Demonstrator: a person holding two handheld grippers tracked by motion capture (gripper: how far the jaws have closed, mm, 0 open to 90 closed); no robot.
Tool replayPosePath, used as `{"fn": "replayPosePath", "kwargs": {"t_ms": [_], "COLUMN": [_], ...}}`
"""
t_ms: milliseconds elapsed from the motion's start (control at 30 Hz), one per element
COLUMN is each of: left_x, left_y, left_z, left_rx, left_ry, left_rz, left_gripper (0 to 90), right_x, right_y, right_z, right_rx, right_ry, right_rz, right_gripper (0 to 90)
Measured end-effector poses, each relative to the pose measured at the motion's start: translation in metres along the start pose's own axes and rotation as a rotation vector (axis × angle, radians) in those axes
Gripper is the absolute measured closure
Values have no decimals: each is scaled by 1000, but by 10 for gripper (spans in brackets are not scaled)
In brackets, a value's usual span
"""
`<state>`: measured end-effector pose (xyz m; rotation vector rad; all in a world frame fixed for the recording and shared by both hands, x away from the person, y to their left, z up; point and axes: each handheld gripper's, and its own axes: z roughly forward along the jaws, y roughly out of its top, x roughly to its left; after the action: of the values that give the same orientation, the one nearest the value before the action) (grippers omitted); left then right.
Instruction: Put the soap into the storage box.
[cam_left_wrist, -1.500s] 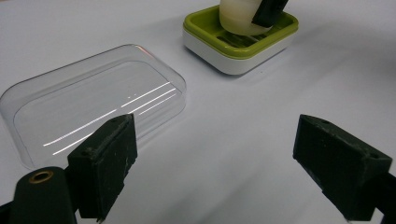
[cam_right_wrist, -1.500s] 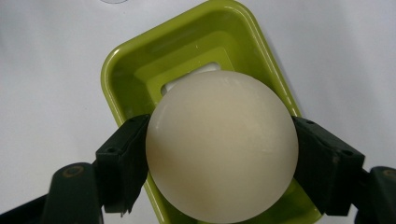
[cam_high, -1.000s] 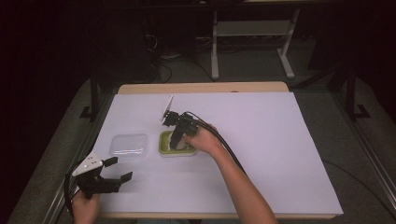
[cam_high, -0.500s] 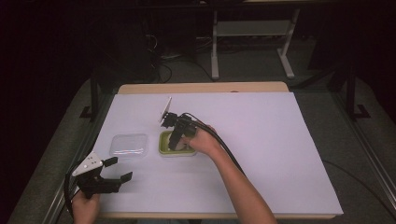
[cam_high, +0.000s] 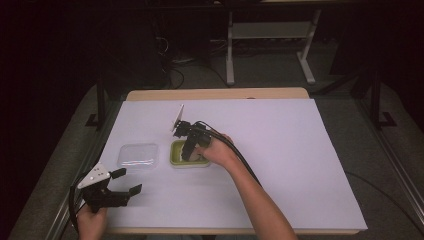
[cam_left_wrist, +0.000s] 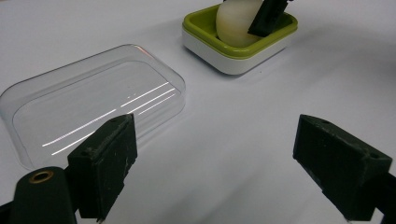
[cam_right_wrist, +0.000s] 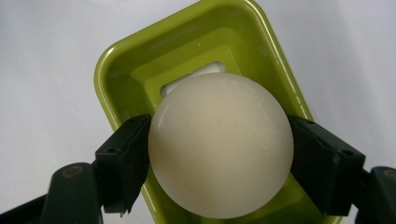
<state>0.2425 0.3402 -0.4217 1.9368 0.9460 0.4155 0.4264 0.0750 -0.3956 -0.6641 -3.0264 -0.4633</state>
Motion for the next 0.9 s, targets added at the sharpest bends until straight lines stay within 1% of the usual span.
{"fn": "replayPosePath", "kwargs": {"t_ms": [67,100,167,267,333,367,533,667,767,900], "left_x": [0,0,0,-1,-1,-1,-1,-1,-1,-1], "left_y": [0,0,0,0,0,0,0,0,0,-1], "left_z": [0,0,0,1,1,1,1,1,1,2], "left_rx": [0,0,1,2,3,3,3,6,8,6], "left_ry": [-1,-1,0,-2,-2,-2,0,-1,0,1], "left_rz": [-1,0,-4,1,1,1,2,7,8,9], "left_gripper": [128,129,128,128,129,129,128,128,128,129], "right_x": [-1,-1,-2,-1,-1,-2,-4,-6,-7,-8], "right_y": [-1,-2,-3,-5,-8,-11,-21,-31,-39,-50], "right_z": [-2,-5,-11,-18,-22,-24,-32,-40,-45,-51], "right_rx": [-13,-33,-55,-64,-80,-92,-110,-128,-131,-150], "right_ry": [-4,-3,0,-4,1,12,12,3,0,-7], "right_rz": [0,4,5,6,7,13,24,29,45,51], "right_gripper": [239,246,270,267,265,263,258,257,256,256]}}
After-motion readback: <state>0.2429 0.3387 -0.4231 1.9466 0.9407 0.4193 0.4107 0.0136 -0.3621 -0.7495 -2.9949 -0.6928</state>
